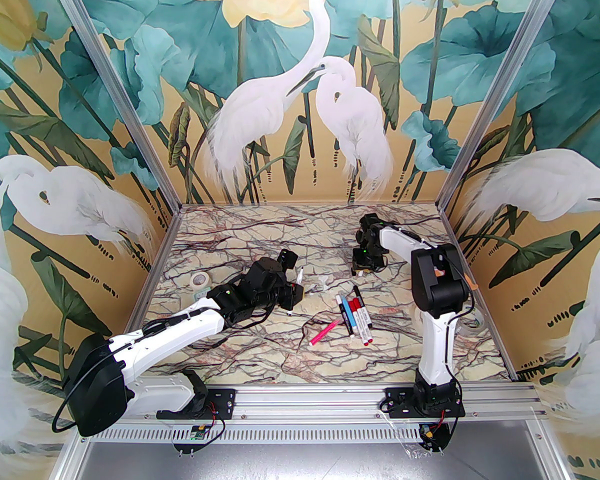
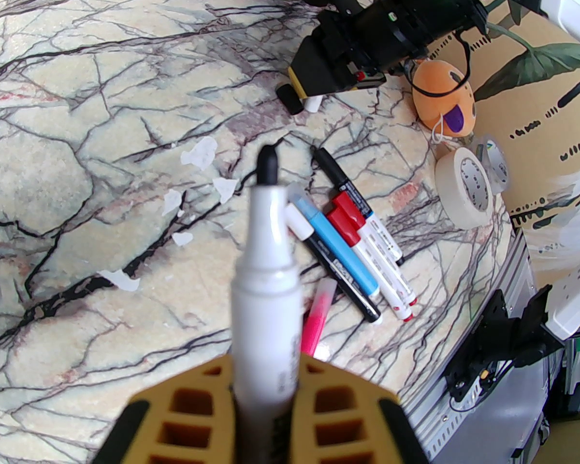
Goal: Open the pen caps
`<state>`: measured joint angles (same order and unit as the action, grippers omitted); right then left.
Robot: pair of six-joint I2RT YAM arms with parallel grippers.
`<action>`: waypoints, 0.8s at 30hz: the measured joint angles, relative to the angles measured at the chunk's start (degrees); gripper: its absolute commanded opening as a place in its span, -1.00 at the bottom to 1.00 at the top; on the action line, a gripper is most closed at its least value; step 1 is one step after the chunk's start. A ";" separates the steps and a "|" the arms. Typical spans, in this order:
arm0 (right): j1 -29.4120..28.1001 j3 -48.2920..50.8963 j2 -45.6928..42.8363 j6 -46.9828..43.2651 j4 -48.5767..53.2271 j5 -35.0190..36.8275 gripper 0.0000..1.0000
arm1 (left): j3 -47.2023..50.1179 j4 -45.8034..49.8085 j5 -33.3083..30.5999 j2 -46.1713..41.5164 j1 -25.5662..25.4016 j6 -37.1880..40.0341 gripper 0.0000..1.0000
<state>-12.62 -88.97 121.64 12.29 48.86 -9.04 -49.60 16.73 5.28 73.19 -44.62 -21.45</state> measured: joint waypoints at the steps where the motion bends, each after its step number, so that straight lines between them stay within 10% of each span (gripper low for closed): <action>1: 0.00 -0.31 0.04 -0.11 0.07 0.11 -0.43 | 0.00 0.04 0.00 0.00 0.00 0.00 -0.82; 24: -0.15 10.10 -8.28 2.69 -6.12 -1.25 -0.32 | -0.94 2.38 -3.48 1.55 0.68 0.04 -0.81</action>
<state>-12.78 -78.87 113.36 14.98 42.74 -10.28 -50.54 19.11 1.80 74.74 -43.94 -21.41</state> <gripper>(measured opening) 0.328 0.171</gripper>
